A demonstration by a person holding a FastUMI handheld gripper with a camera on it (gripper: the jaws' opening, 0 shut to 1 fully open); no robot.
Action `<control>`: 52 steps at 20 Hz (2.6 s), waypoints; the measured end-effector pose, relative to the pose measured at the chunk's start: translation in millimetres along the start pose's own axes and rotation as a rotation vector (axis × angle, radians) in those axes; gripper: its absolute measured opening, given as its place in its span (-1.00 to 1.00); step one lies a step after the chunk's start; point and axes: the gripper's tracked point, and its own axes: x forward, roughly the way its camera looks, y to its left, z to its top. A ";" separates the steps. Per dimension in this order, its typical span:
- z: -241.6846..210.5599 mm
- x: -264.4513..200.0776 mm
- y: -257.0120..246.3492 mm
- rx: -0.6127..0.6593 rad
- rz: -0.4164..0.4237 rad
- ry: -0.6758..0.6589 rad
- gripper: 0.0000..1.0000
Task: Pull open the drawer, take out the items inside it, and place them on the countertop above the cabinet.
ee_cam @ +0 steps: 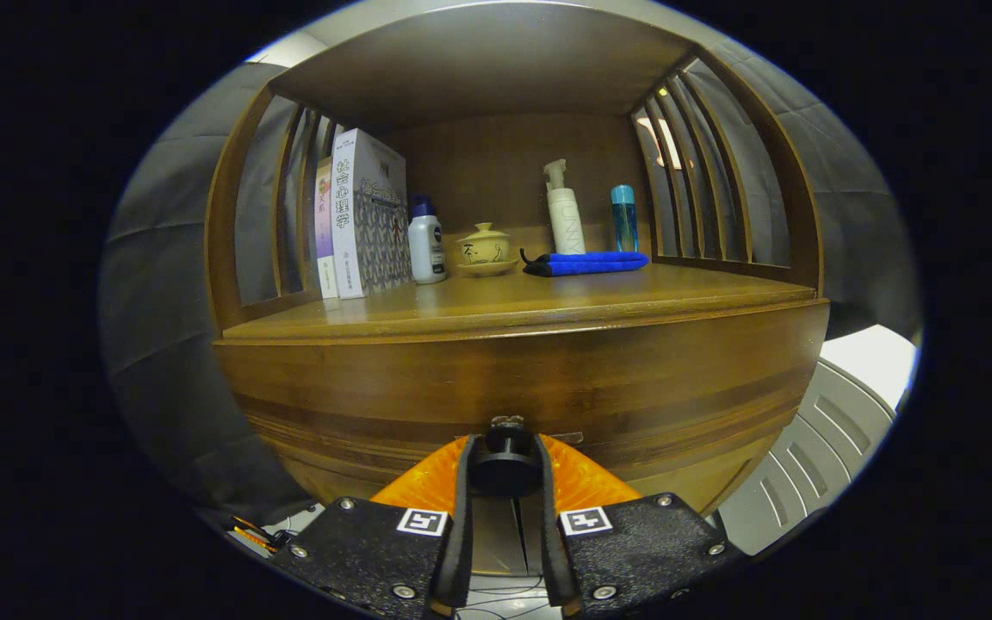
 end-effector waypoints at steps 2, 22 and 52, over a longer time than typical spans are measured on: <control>-1.6 -7.4 0.4 -0.013 -0.002 0.000 -0.33; -33.5 -118.4 1.9 -0.036 0.008 -0.007 -0.33; -40.5 -196.9 23.3 -0.086 0.079 -0.107 0.46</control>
